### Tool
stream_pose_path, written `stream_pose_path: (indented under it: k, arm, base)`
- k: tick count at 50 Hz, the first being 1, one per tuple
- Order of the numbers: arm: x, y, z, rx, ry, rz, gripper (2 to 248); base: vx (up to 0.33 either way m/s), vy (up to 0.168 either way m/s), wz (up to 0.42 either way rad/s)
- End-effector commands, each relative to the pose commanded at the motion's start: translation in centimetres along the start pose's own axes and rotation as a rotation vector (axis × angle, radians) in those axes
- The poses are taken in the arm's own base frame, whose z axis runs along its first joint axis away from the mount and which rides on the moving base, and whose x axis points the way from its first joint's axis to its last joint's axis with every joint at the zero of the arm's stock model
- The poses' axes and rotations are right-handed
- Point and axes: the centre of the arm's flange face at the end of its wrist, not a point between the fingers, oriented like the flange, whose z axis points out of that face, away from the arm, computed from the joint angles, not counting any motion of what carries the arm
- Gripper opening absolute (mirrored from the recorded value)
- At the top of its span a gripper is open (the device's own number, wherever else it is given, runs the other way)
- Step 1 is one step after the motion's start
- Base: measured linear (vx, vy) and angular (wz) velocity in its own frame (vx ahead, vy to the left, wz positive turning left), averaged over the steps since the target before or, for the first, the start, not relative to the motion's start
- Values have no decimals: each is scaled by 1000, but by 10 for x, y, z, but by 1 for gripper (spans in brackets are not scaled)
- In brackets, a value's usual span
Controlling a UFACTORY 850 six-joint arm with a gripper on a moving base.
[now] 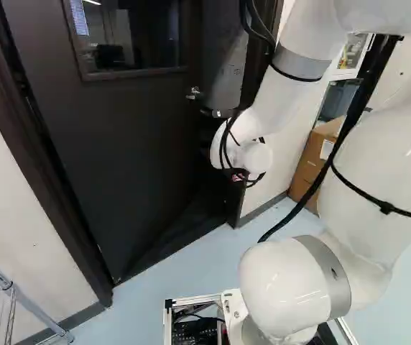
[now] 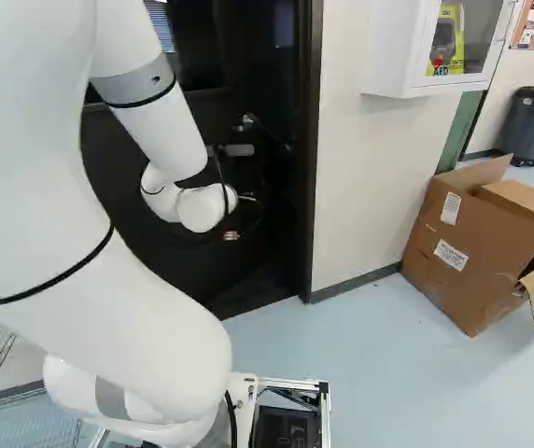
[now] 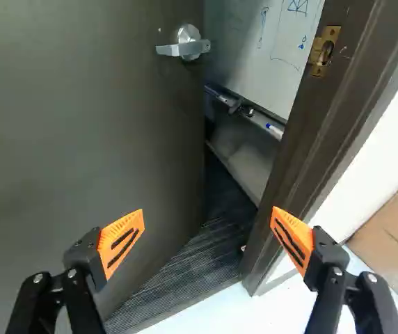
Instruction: Open the door and move inside
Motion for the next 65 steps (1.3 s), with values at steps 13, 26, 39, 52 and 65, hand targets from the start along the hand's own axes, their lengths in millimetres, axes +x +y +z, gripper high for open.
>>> stream_pose_path:
  k: [13, 26, 39, 52, 65]
  arm:
    - [-4, -1, -9, 2, 1, -1, 247]
    - [-4, -1, -9, 2, 1, -1, 247]
    - [-4, -1, -9, 2, 1, -1, 247]
    - [-4, -1, -9, 2, 1, -1, 247]
    - [-4, -1, -9, 2, 1, -1, 247]
  base:
    - [0, 0, 0]
    - [0, 0, 0]
    - [0, 0, 0]
    - [26, 0, -1]
    - [40, 0, -1]
